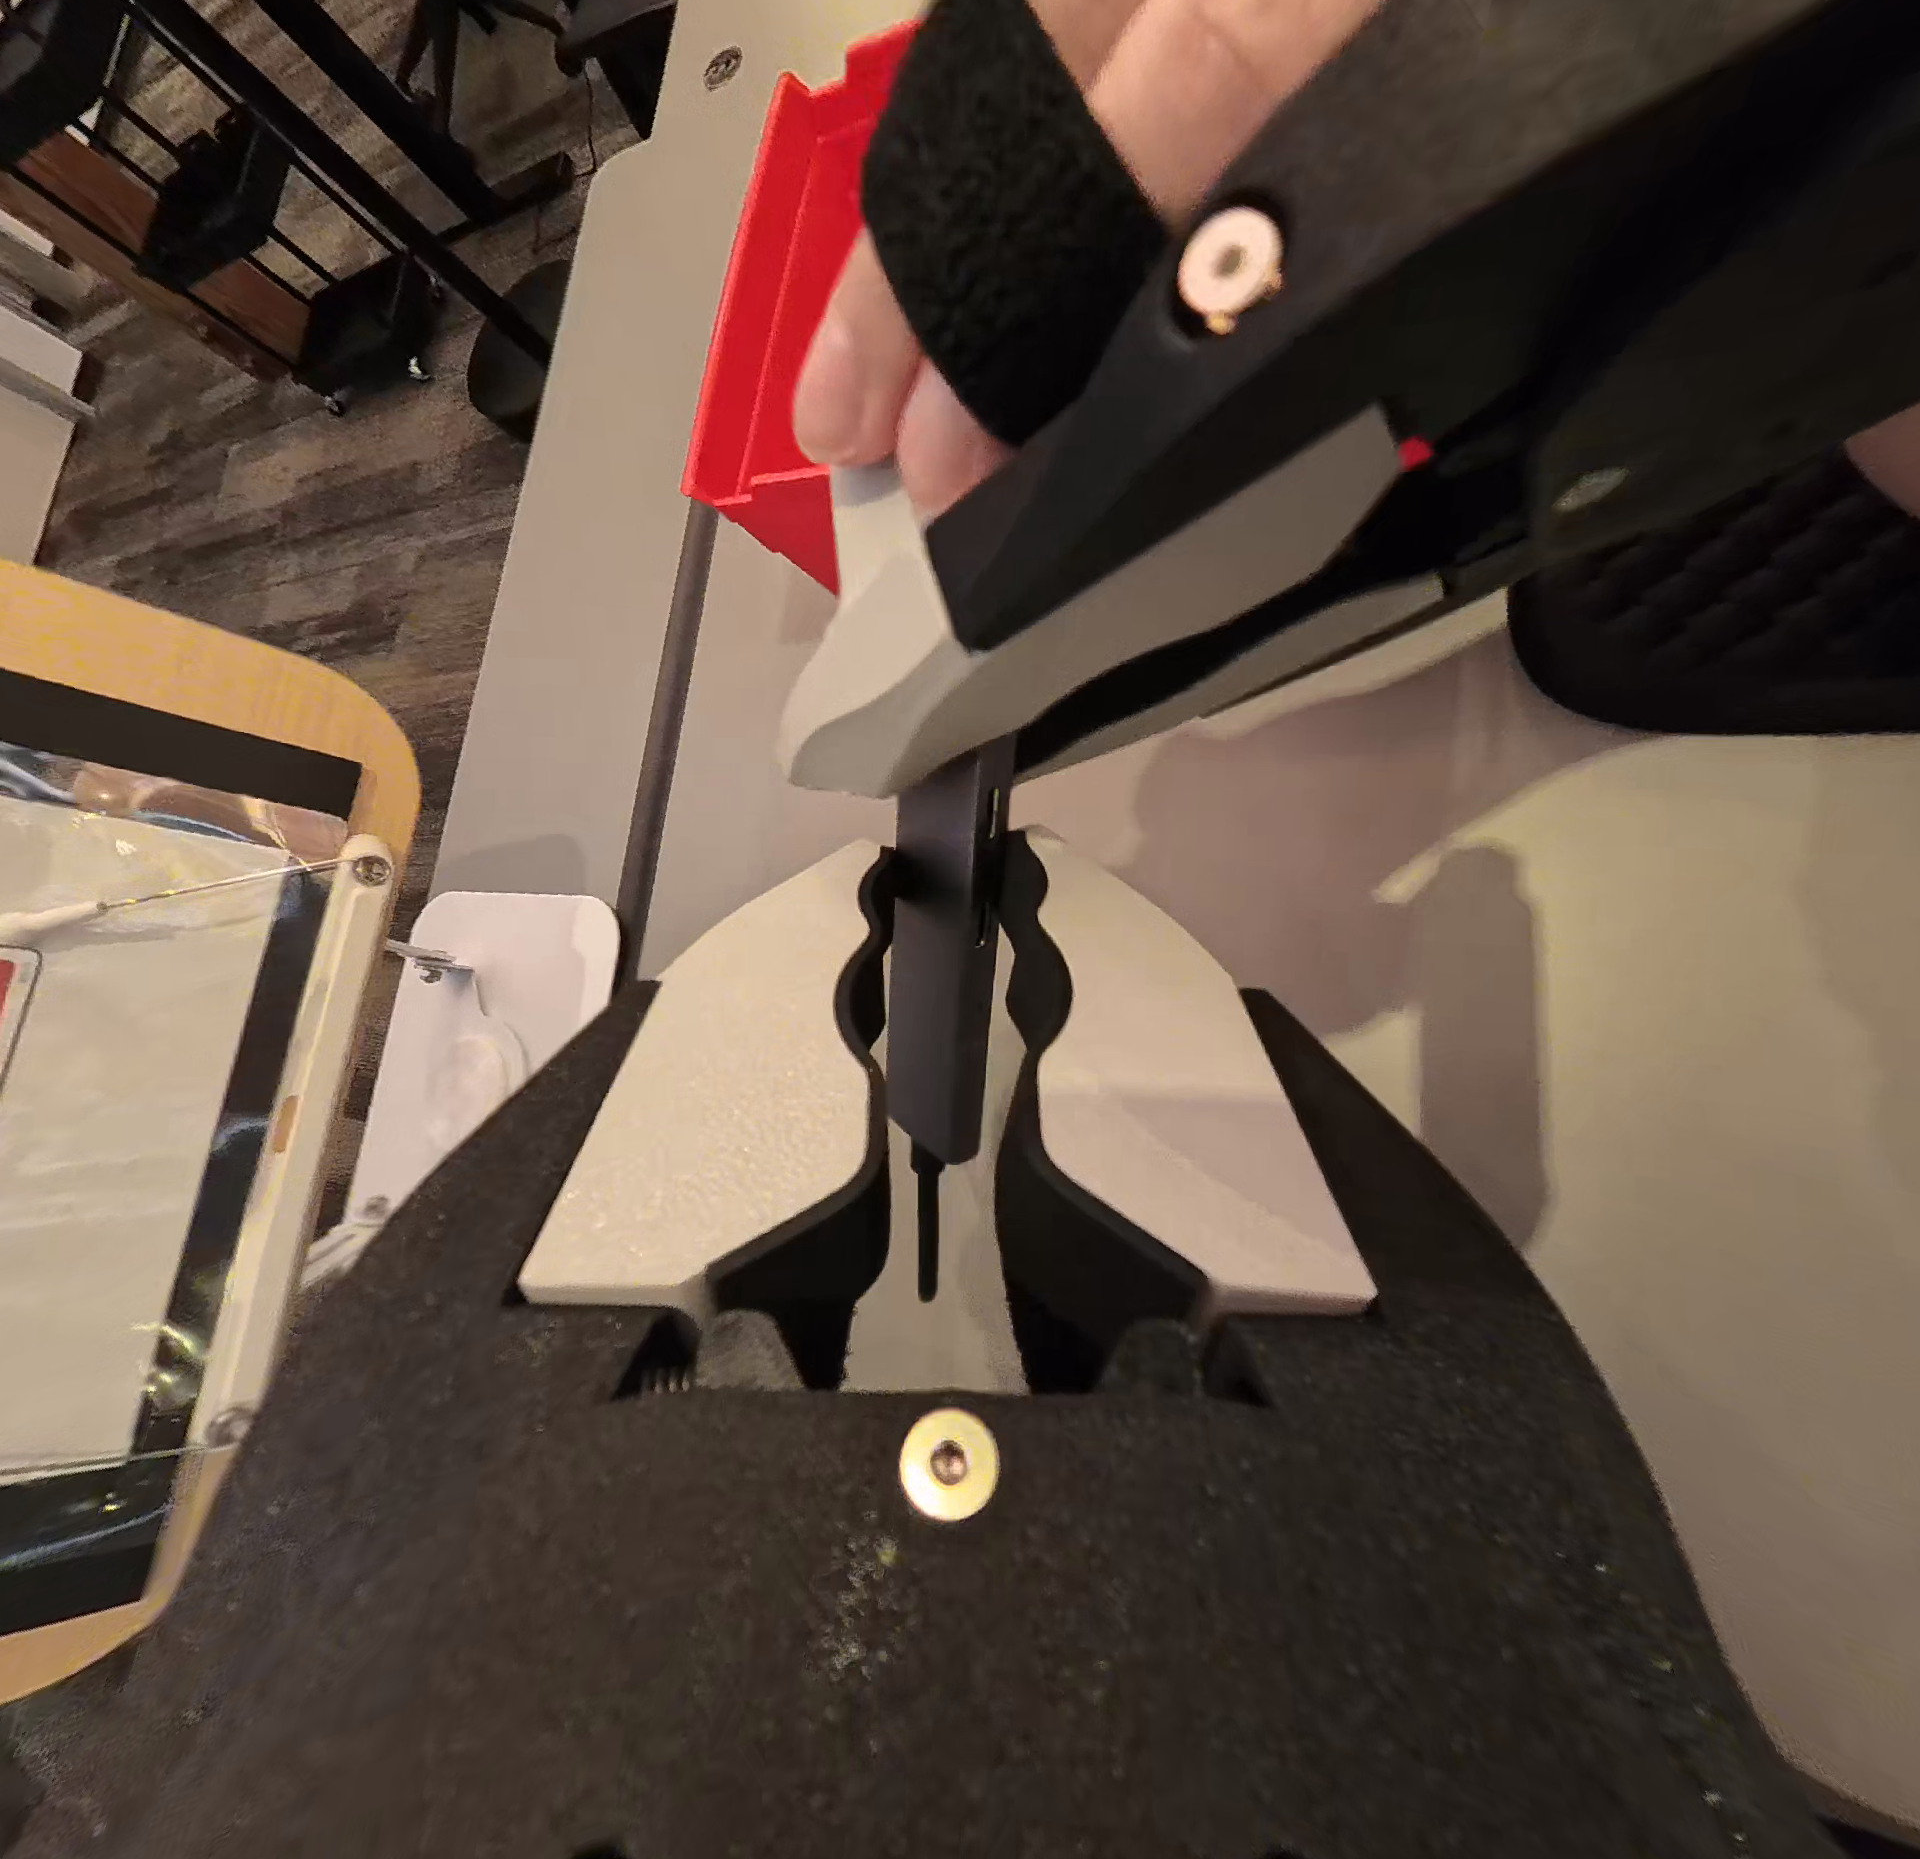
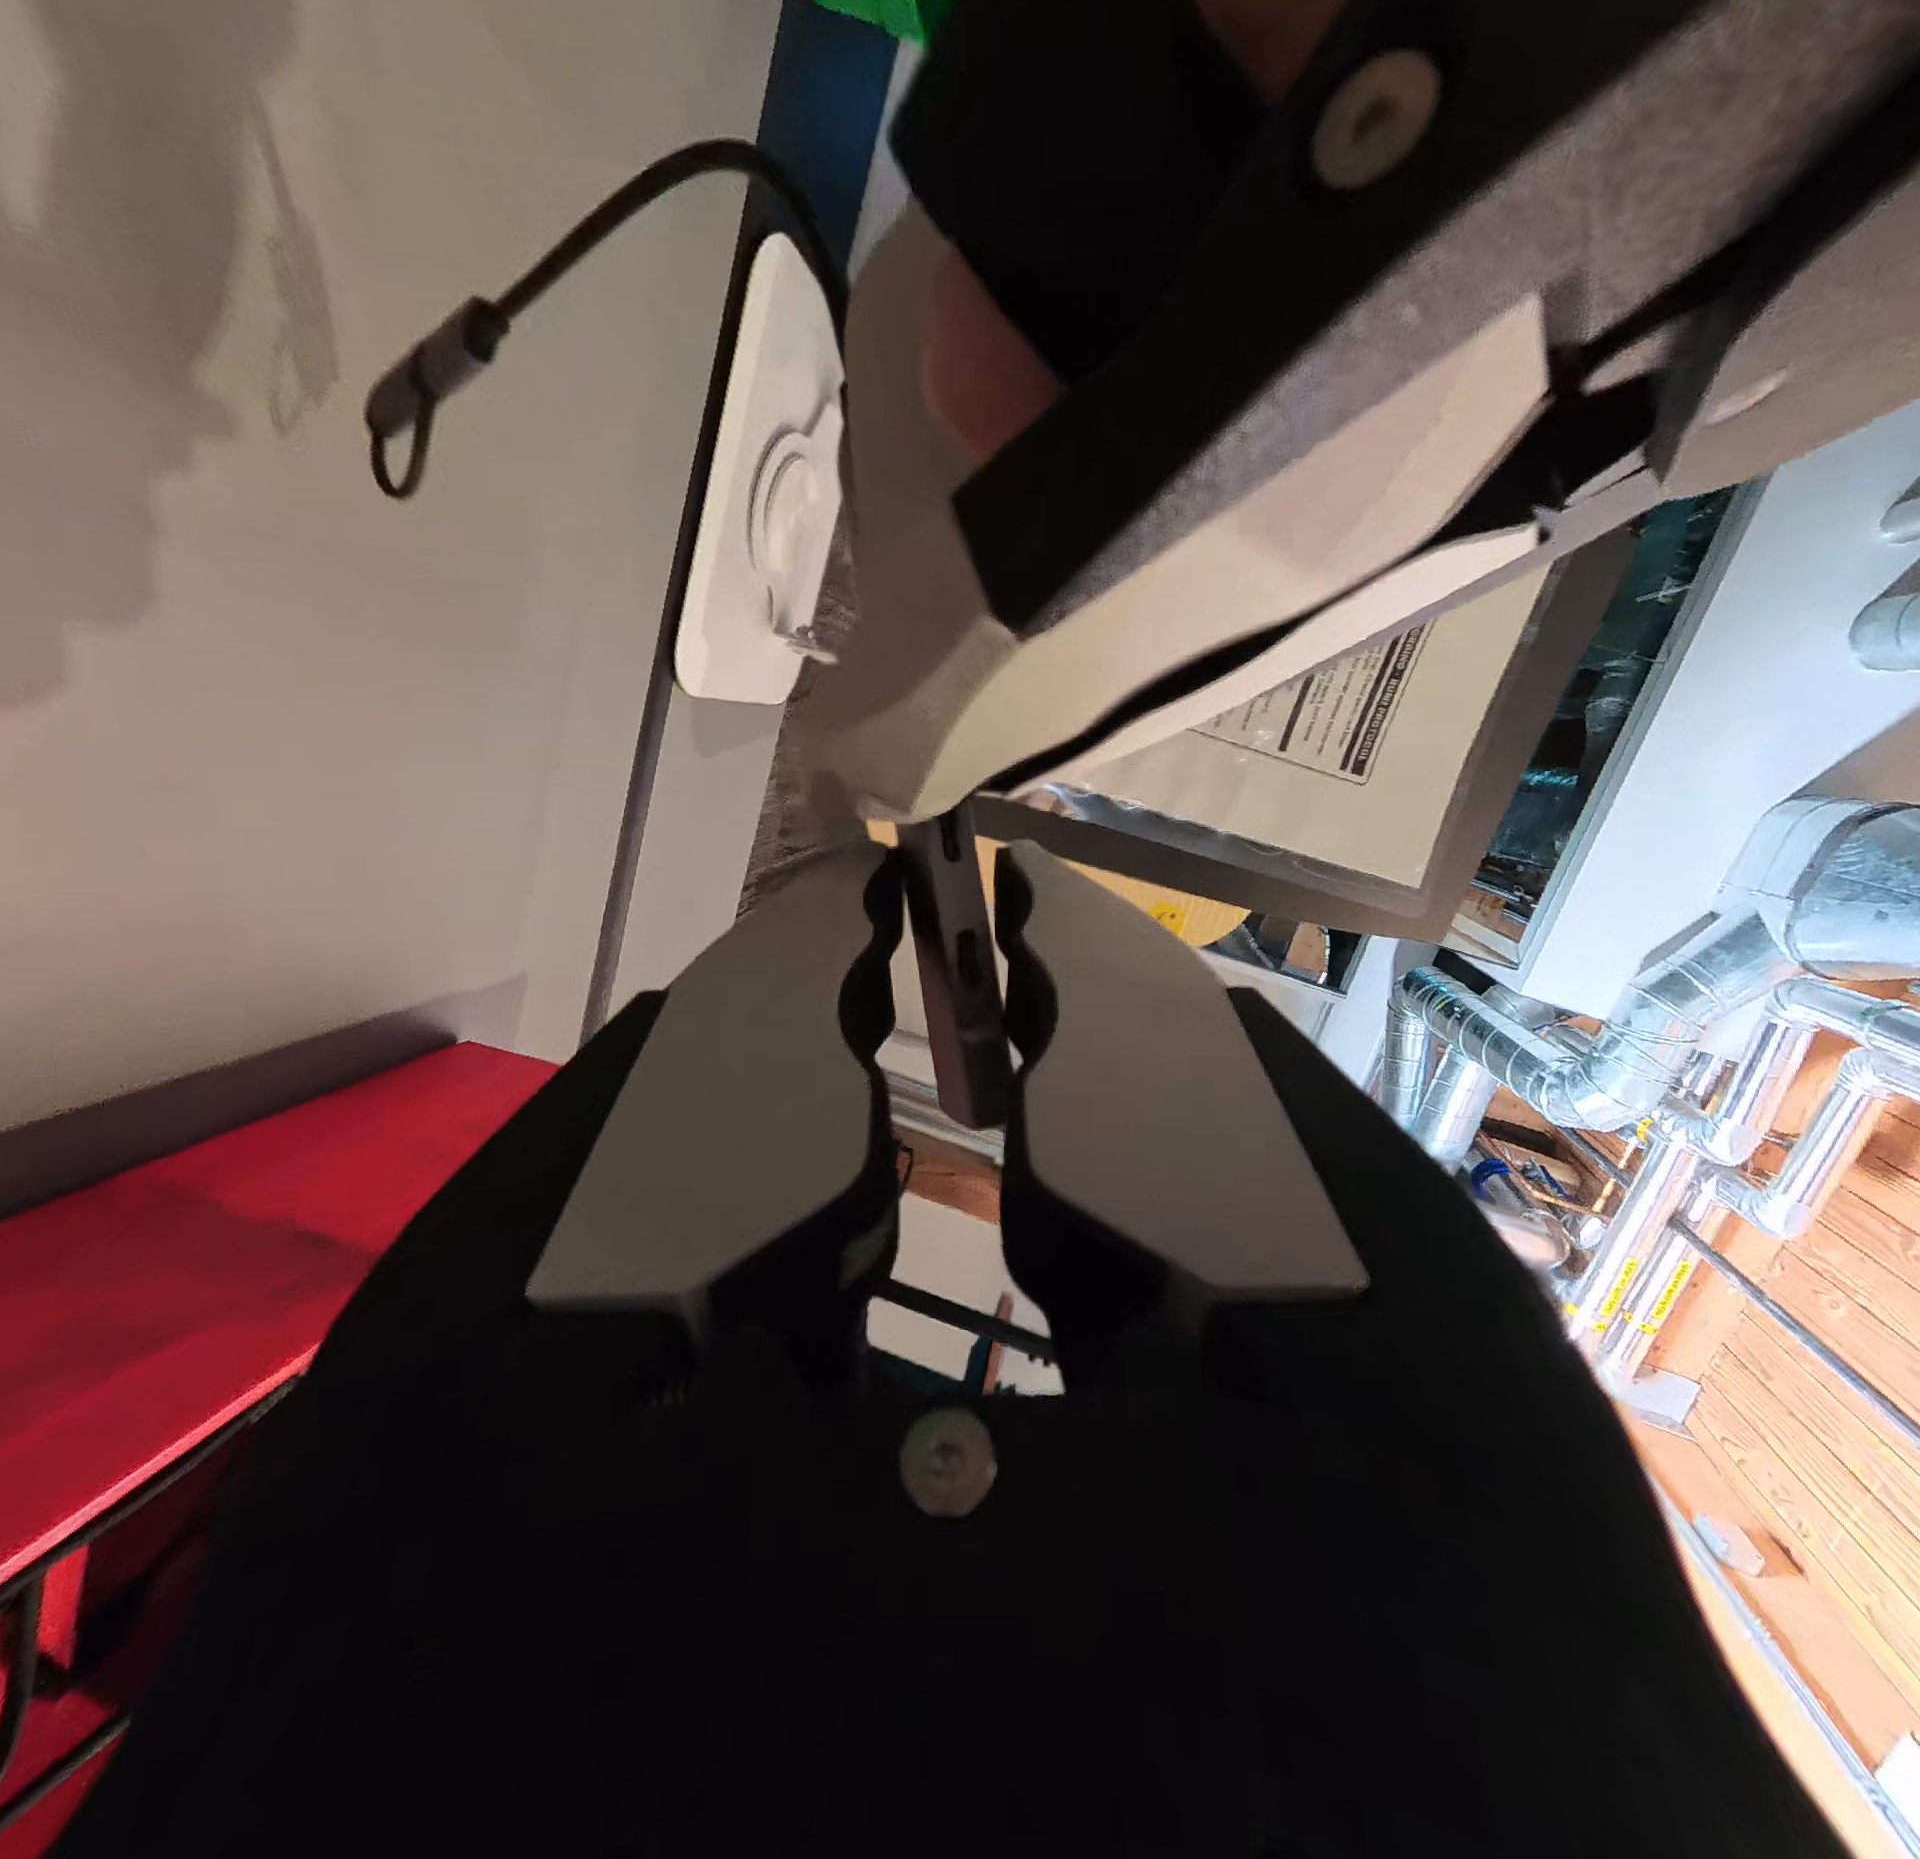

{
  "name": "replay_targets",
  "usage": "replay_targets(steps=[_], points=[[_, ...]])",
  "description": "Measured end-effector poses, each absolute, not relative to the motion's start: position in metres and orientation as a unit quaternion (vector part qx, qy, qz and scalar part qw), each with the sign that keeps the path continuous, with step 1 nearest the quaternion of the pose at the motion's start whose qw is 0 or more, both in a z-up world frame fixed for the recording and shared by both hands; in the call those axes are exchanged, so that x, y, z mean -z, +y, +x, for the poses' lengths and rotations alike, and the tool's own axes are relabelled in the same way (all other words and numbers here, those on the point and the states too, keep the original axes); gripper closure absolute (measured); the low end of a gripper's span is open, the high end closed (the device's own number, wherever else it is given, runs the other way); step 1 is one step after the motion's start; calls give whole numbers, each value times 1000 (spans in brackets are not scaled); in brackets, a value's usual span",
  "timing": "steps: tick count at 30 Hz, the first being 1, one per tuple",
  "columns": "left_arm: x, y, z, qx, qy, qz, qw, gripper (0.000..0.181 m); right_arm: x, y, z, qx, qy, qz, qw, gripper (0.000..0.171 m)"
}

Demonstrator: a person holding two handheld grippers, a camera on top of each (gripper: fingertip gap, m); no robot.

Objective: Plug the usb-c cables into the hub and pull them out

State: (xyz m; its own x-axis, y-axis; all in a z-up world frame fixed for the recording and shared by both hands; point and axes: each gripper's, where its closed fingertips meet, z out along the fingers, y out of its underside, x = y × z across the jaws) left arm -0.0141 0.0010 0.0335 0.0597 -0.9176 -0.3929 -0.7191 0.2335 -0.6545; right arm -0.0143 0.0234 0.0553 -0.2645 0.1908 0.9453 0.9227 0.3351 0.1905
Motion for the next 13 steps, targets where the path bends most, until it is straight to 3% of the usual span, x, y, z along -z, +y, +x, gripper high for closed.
replay_targets(steps=[8, 13], points=[[-35, 6, -19, 131, 663, -618, 401, 163, -53, 23, -24, 393, -689, -406, 454, 157], [-49, 10, -18, 118, 650, -594, 459, 162, -62, 26, -20, 359, -663, -446, 482, 160]])
